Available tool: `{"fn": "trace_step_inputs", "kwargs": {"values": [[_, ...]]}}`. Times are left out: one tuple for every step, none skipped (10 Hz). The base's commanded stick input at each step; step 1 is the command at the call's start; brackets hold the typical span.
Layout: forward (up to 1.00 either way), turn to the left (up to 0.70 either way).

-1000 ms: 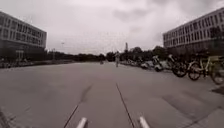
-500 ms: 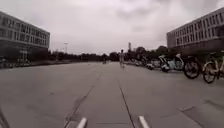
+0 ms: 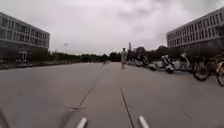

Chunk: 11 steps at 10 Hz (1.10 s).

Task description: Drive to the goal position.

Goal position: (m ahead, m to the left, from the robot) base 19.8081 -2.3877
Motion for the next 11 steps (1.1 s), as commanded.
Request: {"fn": "trace_step_inputs", "kwargs": {"values": [[1.0,-0.02],[1.0,-0.02],[1.0,-0.02],[1.0,-0.02],[1.0,-0.02],[1.0,-0.02],[1.0,-0.02],[1.0,-0.02],[1.0,-0.02],[1.0,-0.02],[1.0,-0.02]]}}
